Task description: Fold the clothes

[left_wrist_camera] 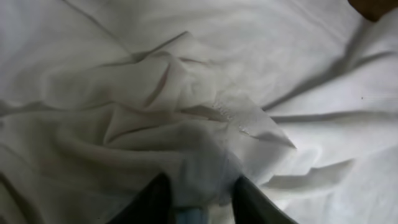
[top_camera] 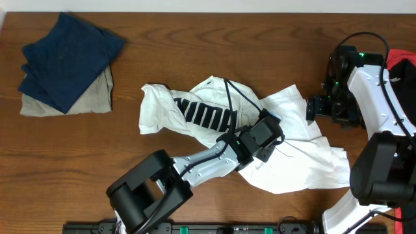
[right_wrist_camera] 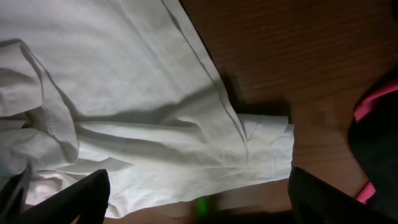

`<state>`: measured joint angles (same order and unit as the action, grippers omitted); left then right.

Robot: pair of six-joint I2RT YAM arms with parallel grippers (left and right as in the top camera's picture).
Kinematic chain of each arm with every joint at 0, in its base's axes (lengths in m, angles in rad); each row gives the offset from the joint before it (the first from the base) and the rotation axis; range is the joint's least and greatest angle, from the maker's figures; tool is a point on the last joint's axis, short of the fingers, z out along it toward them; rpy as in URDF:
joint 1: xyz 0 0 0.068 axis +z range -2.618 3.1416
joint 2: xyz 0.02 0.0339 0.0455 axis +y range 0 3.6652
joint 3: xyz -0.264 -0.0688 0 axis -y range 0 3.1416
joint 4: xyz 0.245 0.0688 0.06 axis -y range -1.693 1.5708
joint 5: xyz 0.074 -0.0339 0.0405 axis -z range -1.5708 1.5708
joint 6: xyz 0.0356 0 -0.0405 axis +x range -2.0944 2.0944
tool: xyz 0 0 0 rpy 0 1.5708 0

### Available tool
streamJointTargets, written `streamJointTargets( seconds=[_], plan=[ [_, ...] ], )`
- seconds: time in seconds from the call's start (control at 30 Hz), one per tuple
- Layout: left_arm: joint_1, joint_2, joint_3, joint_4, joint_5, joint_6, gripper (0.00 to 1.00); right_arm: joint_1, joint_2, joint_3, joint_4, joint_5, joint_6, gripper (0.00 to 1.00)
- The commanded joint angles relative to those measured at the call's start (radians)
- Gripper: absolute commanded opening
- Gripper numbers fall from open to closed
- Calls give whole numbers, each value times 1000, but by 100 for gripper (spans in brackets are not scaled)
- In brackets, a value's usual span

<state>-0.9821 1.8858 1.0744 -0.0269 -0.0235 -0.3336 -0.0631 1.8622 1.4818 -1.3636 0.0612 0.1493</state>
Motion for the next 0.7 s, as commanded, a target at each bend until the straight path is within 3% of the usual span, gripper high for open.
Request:
streamJointTargets(
  seconds=[0.0, 0.07, 0.37, 0.53, 0.67],
  plan=[
    [2, 16, 10, -1, -23, 15, 19, -9, -5, -4, 1, 10, 11, 89],
    [2, 14, 11, -1, -23, 16, 6, -9, -5, -4, 2, 10, 11, 89],
    [79, -153, 16, -43, -23, 26, 6, -9, -5, -4, 2, 10, 11, 90],
    [228, -430, 17, -249, -23, 26, 6, -9, -5, -4, 0, 9, 11, 95],
    [405, -649, 17, -513, -23, 21, 6, -9, -5, -4, -26, -44, -21, 99]
  ],
)
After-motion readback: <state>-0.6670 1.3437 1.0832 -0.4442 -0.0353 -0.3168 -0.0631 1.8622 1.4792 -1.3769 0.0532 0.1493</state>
